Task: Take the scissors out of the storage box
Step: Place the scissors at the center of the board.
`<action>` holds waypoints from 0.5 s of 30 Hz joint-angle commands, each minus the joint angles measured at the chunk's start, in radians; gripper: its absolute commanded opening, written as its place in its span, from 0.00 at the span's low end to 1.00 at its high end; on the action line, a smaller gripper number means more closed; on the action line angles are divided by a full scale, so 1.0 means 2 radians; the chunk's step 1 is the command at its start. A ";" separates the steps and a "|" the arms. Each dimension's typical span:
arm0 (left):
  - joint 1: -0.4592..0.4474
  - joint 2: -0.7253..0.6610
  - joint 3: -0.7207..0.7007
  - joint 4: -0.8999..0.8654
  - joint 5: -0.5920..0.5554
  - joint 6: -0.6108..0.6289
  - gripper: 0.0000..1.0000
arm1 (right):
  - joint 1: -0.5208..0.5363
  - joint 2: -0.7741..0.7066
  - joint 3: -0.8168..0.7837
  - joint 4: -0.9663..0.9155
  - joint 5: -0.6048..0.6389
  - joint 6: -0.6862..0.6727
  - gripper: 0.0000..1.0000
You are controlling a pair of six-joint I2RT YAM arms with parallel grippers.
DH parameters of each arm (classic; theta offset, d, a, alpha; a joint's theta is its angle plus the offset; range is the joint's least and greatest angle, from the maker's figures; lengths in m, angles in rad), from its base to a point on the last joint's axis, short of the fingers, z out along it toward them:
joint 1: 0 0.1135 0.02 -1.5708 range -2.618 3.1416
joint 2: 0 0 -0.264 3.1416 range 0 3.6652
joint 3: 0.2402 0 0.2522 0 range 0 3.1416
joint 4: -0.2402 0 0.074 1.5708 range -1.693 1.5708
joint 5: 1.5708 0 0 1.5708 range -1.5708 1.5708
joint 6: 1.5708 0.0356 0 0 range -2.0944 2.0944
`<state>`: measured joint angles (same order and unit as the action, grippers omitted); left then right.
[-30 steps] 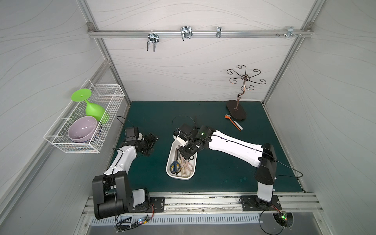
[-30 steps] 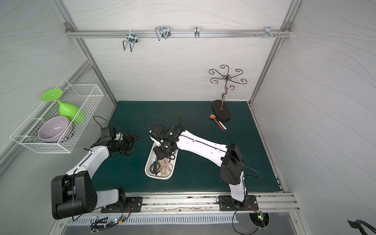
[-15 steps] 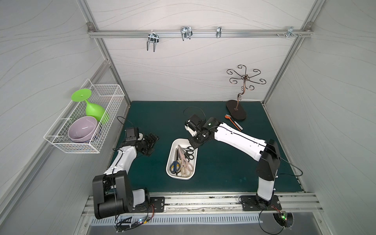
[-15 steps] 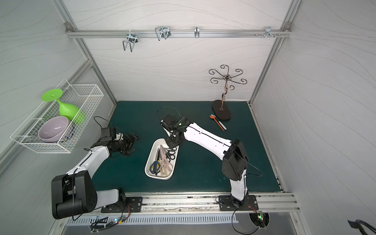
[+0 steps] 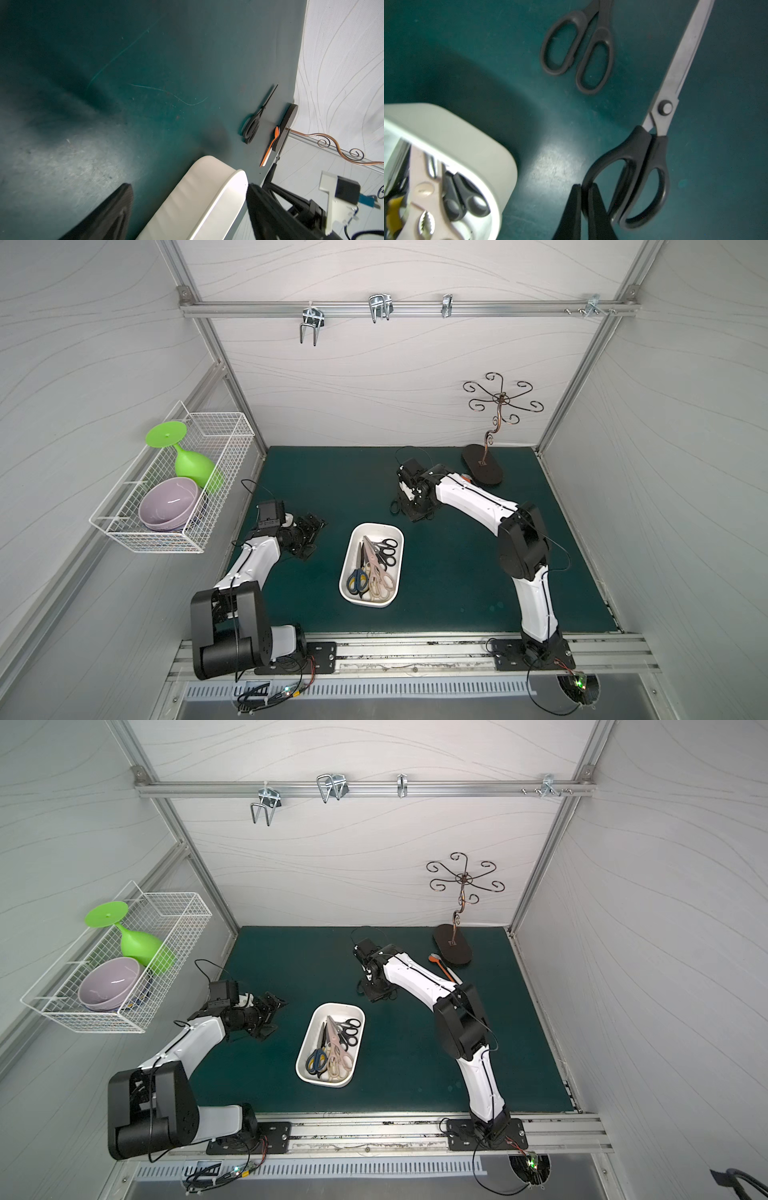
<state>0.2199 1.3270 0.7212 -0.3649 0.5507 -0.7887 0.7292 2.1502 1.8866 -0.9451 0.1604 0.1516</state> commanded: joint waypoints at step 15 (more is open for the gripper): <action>-0.007 0.001 0.015 0.003 0.006 0.009 0.89 | -0.035 0.103 0.087 0.007 0.003 0.001 0.00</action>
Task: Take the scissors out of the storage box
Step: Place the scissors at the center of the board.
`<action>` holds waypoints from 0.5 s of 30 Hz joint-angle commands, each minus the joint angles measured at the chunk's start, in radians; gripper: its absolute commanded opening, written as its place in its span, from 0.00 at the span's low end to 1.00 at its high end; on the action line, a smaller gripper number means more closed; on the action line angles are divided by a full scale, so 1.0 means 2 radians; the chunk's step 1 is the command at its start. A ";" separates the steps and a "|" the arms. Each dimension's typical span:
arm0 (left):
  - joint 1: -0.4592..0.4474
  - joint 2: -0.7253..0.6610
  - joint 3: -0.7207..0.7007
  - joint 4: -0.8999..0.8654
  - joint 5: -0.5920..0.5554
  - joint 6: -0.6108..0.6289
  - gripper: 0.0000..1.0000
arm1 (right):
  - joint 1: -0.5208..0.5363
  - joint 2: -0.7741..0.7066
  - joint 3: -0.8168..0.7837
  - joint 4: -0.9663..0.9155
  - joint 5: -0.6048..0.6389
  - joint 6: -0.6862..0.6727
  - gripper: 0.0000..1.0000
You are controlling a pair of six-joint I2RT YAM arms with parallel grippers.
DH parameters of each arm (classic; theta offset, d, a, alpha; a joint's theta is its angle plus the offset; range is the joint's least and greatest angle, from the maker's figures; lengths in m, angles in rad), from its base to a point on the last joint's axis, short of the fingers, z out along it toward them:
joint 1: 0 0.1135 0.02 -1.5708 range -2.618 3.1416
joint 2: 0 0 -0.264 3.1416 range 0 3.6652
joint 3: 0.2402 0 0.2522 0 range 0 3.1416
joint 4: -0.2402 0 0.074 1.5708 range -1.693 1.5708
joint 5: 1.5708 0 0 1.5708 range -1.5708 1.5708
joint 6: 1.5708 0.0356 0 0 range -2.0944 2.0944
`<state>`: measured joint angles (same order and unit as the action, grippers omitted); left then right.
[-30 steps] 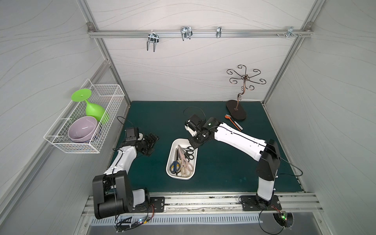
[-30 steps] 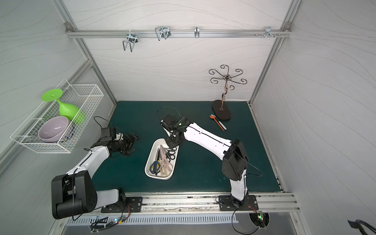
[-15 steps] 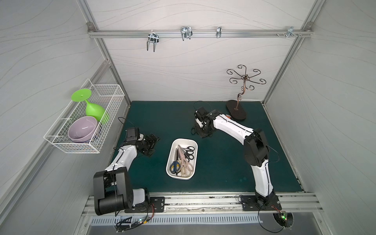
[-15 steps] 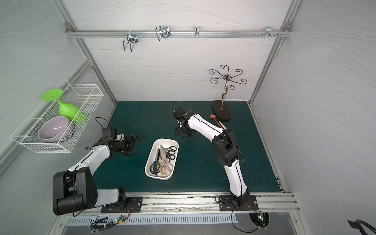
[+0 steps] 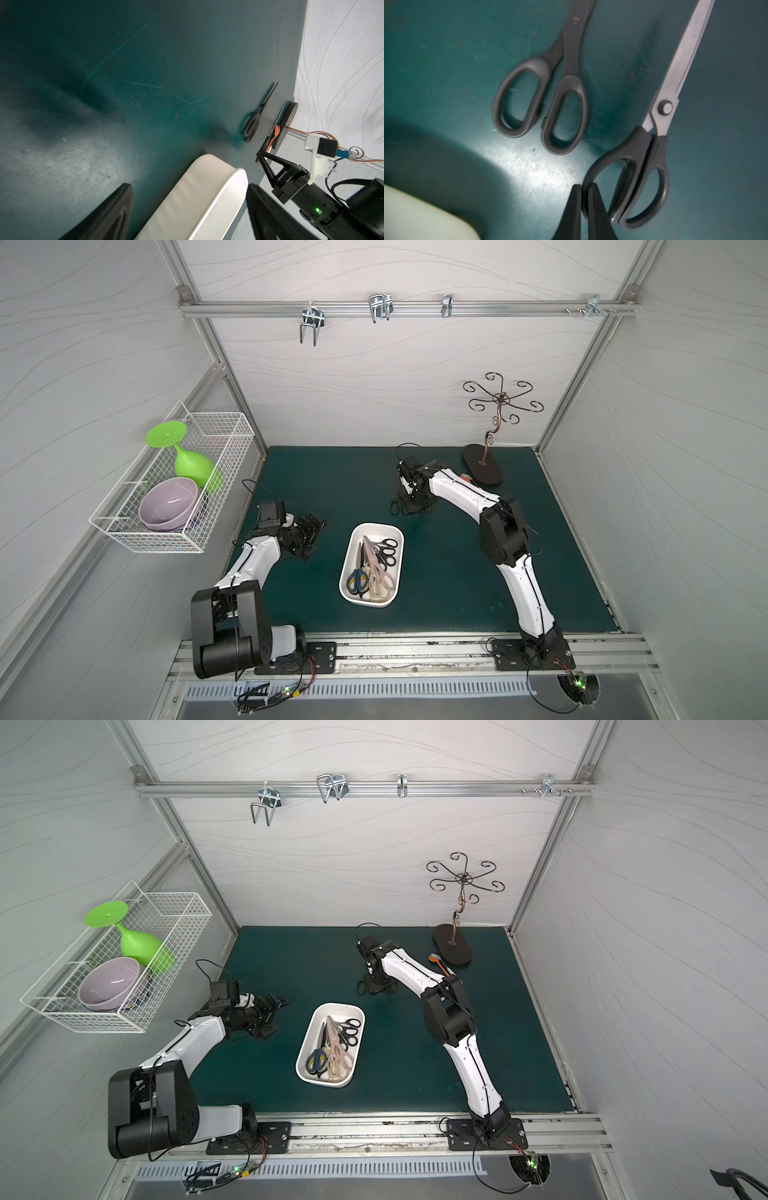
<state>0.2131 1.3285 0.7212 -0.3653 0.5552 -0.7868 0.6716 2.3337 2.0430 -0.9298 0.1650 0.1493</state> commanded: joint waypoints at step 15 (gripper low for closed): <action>-0.003 0.001 0.018 -0.003 0.003 0.008 0.89 | -0.008 0.039 0.009 0.003 0.000 0.004 0.06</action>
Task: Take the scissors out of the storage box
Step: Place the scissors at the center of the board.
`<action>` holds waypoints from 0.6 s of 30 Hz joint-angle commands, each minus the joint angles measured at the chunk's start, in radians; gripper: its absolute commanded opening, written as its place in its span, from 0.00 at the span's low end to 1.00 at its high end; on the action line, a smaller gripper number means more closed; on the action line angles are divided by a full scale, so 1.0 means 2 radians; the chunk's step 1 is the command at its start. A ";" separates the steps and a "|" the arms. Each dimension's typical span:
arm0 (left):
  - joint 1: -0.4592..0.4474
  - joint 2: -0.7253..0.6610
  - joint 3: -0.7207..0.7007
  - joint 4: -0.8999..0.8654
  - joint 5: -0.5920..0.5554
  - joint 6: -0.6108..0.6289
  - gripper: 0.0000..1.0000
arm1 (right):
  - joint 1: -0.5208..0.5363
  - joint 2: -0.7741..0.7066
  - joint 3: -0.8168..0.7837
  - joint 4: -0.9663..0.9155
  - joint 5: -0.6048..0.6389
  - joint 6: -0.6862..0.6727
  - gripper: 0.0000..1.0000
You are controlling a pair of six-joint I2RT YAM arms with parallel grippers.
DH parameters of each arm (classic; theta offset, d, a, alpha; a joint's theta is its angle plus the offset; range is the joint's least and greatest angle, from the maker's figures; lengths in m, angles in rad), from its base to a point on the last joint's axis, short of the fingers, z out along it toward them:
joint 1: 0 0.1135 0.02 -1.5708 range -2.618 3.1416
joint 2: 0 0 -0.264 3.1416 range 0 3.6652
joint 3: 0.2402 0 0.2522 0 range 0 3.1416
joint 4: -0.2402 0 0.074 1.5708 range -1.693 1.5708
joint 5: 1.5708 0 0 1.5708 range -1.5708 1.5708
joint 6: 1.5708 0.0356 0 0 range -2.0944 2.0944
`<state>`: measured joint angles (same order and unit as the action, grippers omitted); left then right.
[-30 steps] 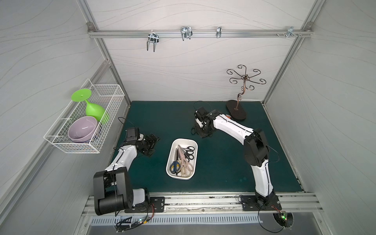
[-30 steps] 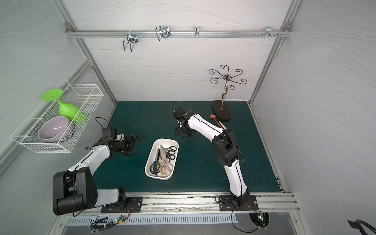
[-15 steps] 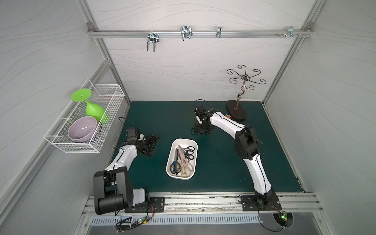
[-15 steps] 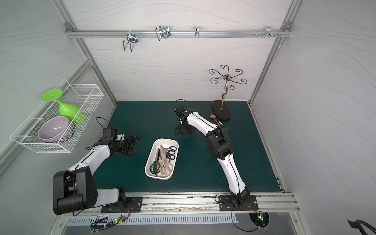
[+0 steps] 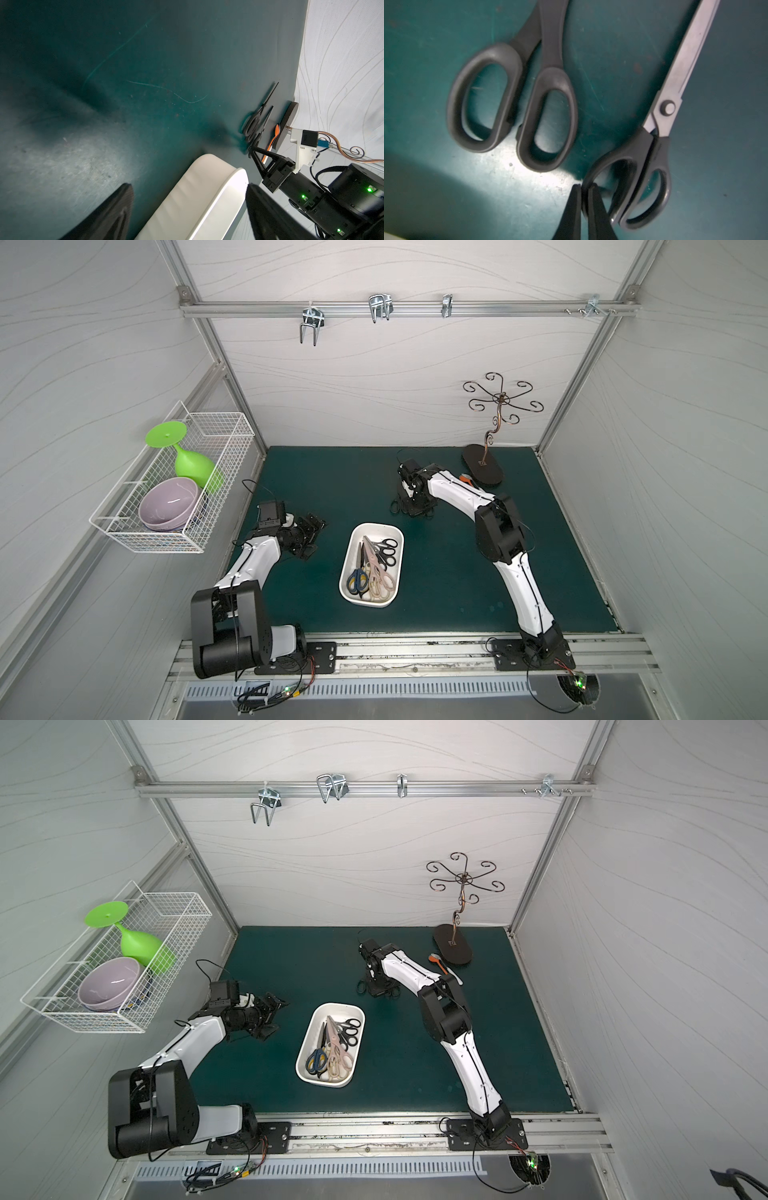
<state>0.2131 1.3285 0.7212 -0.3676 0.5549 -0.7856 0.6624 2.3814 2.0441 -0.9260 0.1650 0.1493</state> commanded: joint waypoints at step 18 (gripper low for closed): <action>-0.003 0.000 0.017 -0.002 0.001 0.010 0.89 | -0.004 0.001 0.010 0.004 -0.012 0.013 0.31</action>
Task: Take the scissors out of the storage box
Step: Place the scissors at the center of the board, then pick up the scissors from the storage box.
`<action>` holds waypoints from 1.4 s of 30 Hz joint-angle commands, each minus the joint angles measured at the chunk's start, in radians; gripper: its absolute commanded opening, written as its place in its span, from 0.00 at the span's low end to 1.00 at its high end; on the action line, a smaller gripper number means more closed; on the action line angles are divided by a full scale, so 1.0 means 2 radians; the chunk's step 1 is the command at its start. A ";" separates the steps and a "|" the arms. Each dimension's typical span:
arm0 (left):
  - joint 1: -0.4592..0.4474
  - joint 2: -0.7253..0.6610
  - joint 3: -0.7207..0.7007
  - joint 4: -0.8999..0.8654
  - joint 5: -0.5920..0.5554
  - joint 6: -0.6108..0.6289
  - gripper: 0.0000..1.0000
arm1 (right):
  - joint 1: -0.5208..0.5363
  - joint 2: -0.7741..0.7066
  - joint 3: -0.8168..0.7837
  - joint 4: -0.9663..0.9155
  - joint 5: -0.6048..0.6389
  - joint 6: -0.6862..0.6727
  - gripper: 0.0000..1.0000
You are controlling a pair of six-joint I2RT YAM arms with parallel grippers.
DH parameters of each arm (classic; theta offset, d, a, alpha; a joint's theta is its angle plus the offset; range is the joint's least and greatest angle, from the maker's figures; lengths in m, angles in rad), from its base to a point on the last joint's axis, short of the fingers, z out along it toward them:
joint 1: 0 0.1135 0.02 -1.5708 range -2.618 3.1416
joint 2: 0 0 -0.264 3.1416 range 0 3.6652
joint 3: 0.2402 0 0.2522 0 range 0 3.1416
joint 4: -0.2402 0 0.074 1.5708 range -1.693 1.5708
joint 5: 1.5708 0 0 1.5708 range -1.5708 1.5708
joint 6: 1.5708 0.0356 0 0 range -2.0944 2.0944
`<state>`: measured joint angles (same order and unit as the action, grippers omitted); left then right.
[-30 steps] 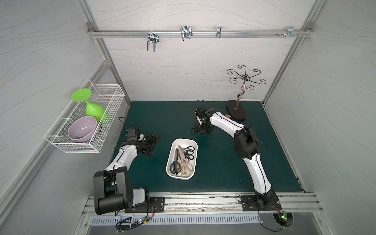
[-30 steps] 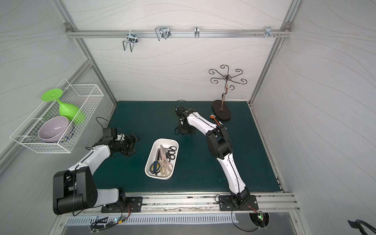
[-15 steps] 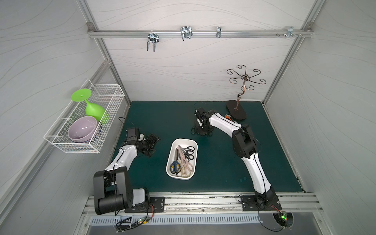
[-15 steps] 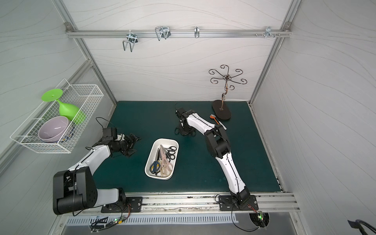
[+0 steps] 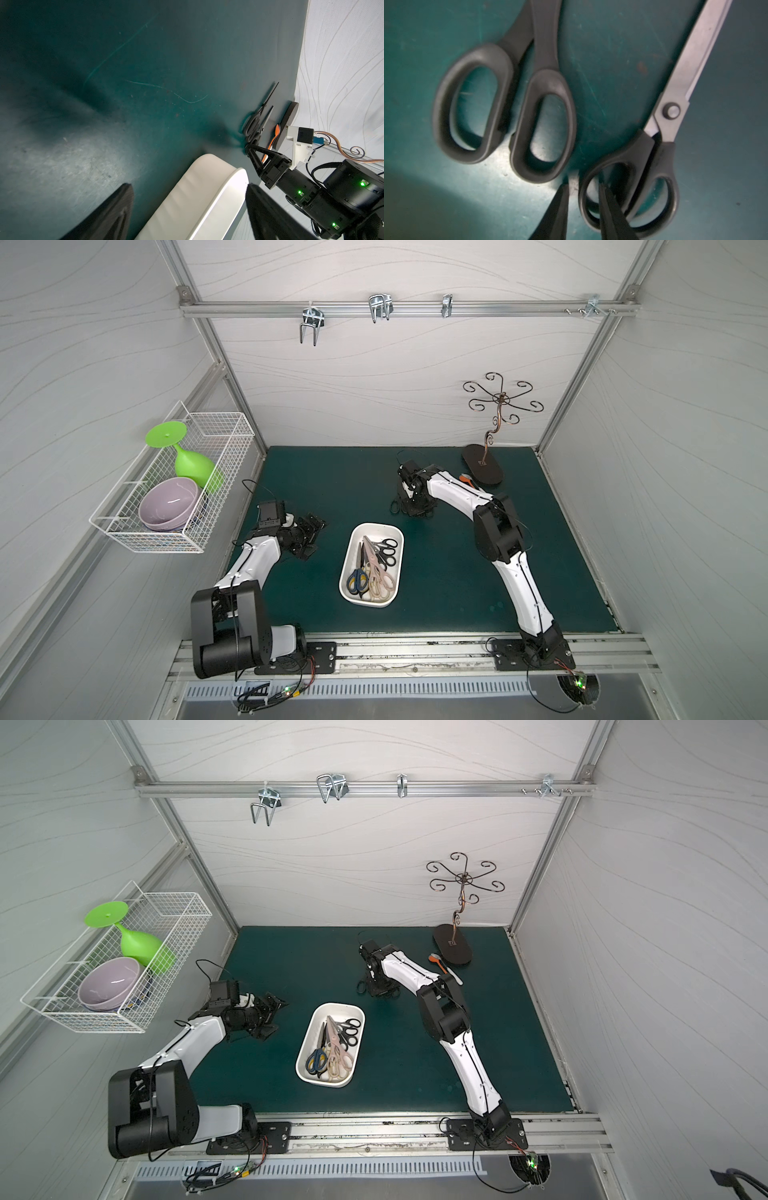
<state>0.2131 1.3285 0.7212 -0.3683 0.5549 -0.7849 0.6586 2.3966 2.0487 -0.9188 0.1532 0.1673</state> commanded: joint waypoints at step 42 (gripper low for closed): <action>0.018 -0.058 -0.015 -0.012 -0.026 0.005 0.89 | 0.272 -0.259 -0.250 0.054 -0.090 0.109 0.37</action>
<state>0.2386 1.2297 0.6876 -0.3893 0.5095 -0.7815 1.1744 1.8812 1.5612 -0.8684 0.0093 0.3607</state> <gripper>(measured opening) 0.891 0.373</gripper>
